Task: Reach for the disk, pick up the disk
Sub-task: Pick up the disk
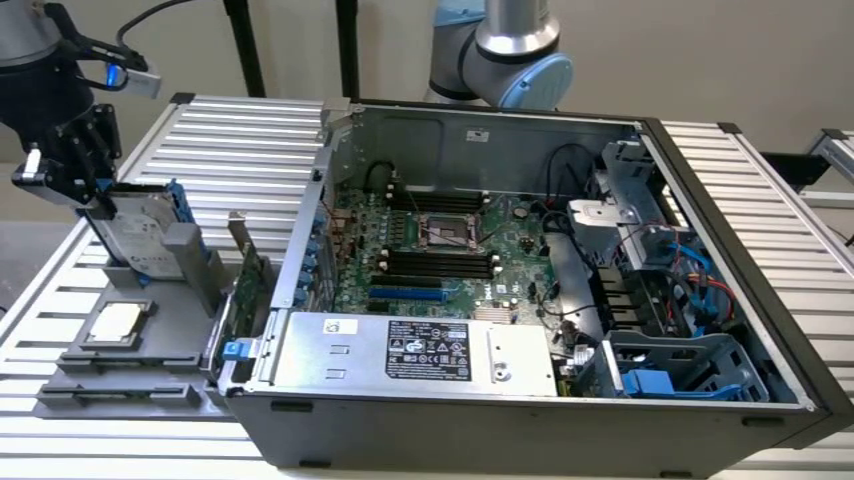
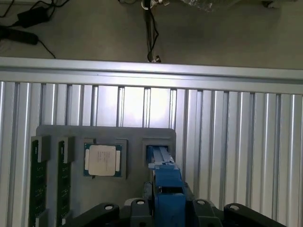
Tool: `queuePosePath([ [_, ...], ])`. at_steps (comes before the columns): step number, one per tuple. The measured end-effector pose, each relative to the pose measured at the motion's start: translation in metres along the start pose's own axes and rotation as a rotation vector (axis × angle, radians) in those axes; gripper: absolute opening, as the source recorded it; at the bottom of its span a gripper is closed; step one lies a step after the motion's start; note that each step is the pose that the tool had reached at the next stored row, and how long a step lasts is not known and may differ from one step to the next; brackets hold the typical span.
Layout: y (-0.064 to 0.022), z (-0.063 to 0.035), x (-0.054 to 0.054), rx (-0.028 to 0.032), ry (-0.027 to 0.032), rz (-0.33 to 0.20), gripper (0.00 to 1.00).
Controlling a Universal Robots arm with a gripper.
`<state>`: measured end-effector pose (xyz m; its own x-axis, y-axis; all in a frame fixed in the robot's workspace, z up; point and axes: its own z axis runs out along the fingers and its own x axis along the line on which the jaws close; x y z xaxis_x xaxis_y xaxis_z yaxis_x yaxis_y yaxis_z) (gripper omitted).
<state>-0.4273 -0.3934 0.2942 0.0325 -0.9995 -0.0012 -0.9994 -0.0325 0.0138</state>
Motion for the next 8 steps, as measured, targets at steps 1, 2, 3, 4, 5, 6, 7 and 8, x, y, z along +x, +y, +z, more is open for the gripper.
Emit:
queuePosePath([
  [1,0.0000,0.0000,0.0000,0.0000,0.0000,0.000,0.33],
  [2,0.0000,0.0000,0.0000,0.0001,-0.0001,0.000,0.33],
  [3,0.0000,0.0000,0.0000,0.0001,0.0000,0.000,0.33],
  [4,0.0000,0.0000,0.0000,0.0003,-0.0001,0.000,0.33],
  [5,0.0002,0.0001,0.0000,0.0009,-0.0001,0.000,0.33],
  [6,0.0006,0.0001,0.0002,0.0018,-0.0001,0.000,0.33],
  [7,0.0011,0.0002,0.0006,0.0031,0.0000,0.000,0.33],
  [8,0.0019,0.0003,0.0011,0.0047,0.0000,0.000,0.33],
])
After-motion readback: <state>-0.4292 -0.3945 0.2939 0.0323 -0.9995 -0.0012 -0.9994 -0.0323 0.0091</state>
